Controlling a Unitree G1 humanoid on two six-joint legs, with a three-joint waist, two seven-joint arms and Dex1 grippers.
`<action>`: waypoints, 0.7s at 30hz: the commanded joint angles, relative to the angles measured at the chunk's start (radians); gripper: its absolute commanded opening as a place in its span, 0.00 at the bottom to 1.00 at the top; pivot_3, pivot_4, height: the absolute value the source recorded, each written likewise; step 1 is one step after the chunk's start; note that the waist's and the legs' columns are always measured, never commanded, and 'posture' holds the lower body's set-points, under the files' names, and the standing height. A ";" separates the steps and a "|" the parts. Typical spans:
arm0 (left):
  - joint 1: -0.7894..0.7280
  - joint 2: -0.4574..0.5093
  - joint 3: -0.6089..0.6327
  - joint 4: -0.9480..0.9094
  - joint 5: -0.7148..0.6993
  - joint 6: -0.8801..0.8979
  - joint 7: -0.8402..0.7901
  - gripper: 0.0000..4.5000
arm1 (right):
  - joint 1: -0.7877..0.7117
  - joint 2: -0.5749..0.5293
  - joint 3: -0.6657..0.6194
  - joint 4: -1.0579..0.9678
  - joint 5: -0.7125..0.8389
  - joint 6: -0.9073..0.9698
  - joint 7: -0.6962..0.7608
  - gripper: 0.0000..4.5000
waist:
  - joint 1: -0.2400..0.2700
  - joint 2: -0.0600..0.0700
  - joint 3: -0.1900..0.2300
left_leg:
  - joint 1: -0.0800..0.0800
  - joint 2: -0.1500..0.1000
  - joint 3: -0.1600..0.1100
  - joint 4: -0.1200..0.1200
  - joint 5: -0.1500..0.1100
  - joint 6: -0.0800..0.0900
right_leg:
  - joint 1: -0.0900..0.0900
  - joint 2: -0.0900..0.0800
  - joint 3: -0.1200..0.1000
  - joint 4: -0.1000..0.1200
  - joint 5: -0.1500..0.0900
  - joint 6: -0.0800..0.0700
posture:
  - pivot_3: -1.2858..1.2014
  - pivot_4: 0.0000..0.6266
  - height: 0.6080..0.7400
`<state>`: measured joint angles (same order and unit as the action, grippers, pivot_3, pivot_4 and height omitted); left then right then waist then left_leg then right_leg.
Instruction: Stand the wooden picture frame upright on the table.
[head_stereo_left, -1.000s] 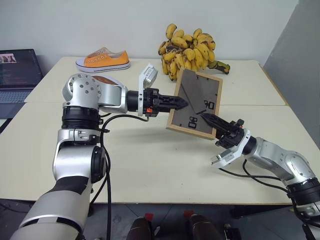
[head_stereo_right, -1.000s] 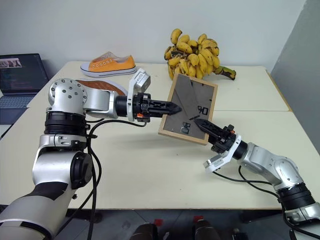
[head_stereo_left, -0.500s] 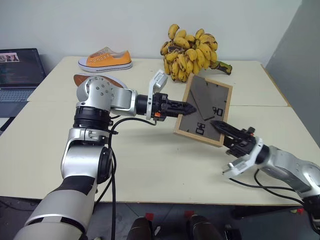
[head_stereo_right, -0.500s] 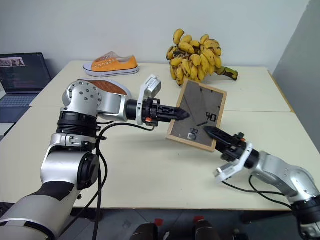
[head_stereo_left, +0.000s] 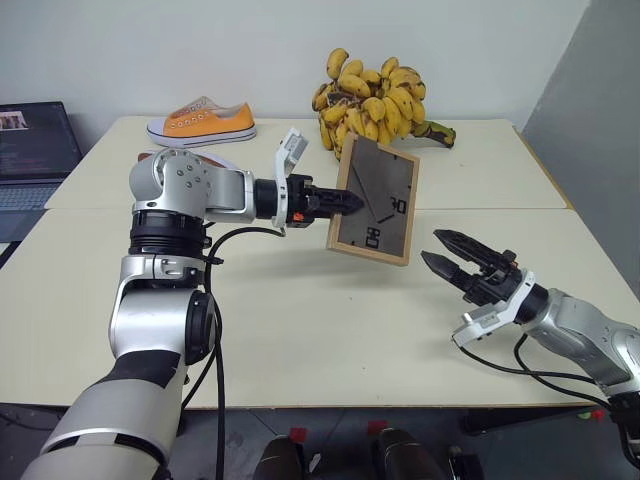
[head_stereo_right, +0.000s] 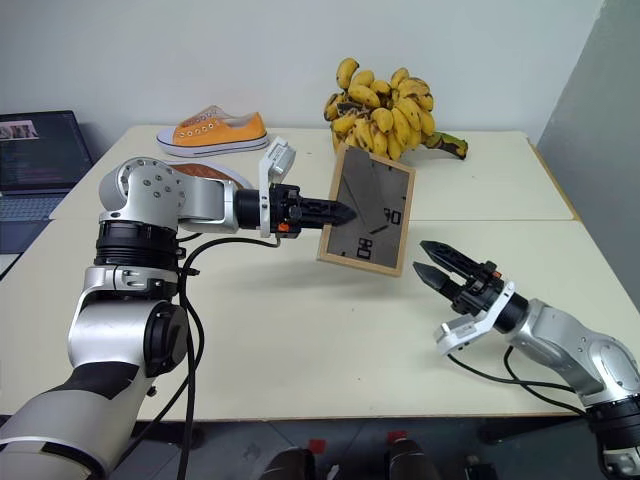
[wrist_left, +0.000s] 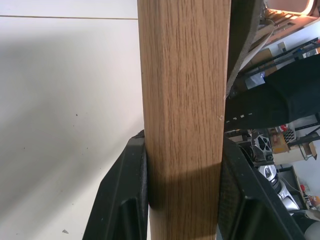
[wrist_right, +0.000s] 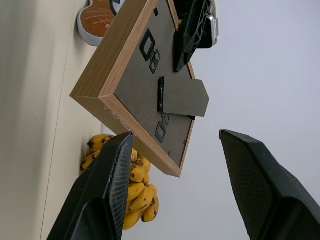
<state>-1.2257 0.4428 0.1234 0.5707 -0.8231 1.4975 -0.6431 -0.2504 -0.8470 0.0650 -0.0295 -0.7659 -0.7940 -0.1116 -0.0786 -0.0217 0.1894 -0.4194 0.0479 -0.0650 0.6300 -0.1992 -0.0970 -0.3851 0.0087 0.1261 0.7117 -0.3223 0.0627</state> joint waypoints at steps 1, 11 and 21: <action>-0.018 0.017 0.035 -0.048 -0.002 -0.017 -0.032 0.29 | 0.018 -0.044 -0.071 -0.009 0.122 0.006 0.055 0.64 | 0.000 0.000 0.000 | 0.000 0.000 0.000 0.000 0.000 0.000 | 0.000 0.000 0.000 0.000 0.000 0.000 | 0.52 0.24 1.00; 0.033 0.031 0.027 -0.089 0.030 -0.058 -0.059 0.29 | -0.082 -0.003 -0.168 -0.158 0.734 0.545 0.423 0.84 | -0.004 0.000 0.000 | 0.001 0.000 0.000 0.000 0.000 0.000 | 0.001 0.000 0.000 0.000 0.000 0.000 | 0.52 0.24 1.00; 0.225 0.124 -0.159 -0.409 0.105 -0.339 -0.302 0.29 | -0.410 0.241 -0.352 -0.315 1.936 1.697 0.236 0.95 | 0.002 0.000 0.000 | -0.001 0.001 -0.002 -0.001 0.000 0.000 | 0.001 -0.001 -0.003 0.001 -0.001 -0.002 | 0.52 0.24 1.00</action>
<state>-0.9926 0.5450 -0.0281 0.2549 -0.7215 1.2461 -0.8716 -0.6159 -0.6235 -0.2350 -0.3174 0.9654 0.7949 0.1930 -0.0769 -0.0215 0.1894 -0.4206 0.0489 -0.0680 0.6293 -0.1990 -0.0965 -0.3838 0.0076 0.1225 0.7125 -0.3233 0.0602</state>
